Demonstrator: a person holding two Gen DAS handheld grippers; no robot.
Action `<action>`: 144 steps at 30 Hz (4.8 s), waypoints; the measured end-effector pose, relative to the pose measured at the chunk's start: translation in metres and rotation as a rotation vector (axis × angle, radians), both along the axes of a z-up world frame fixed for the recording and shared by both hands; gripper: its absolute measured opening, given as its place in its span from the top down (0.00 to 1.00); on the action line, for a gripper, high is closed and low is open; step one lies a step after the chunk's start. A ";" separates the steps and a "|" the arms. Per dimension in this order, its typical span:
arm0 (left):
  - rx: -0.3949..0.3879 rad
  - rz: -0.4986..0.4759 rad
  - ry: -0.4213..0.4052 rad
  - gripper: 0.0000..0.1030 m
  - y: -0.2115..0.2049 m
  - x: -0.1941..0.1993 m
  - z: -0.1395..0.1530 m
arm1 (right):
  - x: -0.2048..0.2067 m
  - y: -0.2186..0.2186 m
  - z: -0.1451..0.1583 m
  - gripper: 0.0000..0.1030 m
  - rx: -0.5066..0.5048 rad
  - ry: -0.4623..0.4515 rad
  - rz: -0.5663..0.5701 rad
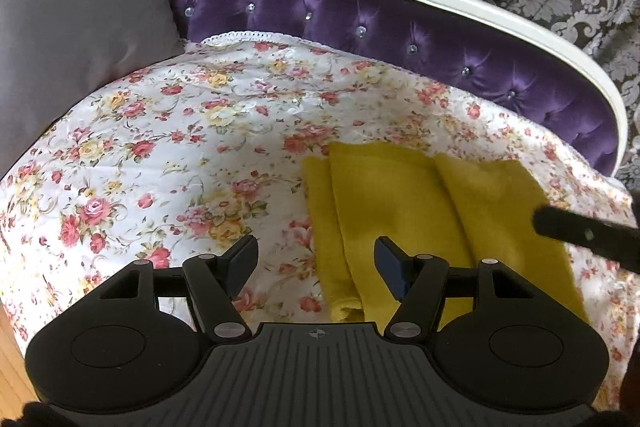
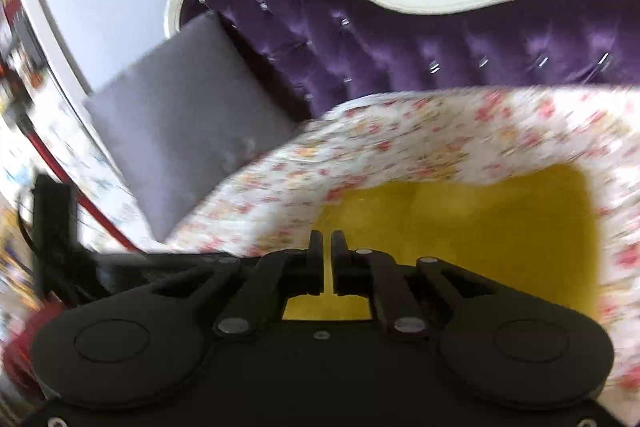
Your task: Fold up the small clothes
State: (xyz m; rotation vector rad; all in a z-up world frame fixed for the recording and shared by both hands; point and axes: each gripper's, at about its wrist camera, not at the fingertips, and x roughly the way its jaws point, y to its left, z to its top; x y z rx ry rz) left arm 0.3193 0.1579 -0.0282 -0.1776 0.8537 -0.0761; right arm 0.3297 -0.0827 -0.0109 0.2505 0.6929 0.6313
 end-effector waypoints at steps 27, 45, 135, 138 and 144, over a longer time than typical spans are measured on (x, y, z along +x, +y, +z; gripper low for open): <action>-0.163 -0.166 0.063 0.39 -0.070 0.014 -0.001 | -0.090 0.030 -0.054 0.38 -0.585 -0.250 0.012; -0.273 -0.235 0.172 0.28 -0.100 0.041 -0.021 | -0.074 -0.049 -0.031 0.82 -0.308 -0.165 -0.155; -0.105 -0.167 0.036 0.25 0.000 0.019 -0.009 | -0.088 0.106 -0.052 0.51 -0.407 -0.288 0.275; -0.126 -0.163 0.042 0.25 0.003 0.022 -0.010 | -0.079 0.106 -0.058 0.90 -0.410 -0.253 0.280; -0.171 -0.183 0.051 0.24 -0.003 0.041 -0.009 | -0.075 0.076 -0.040 0.89 -0.273 -0.219 0.203</action>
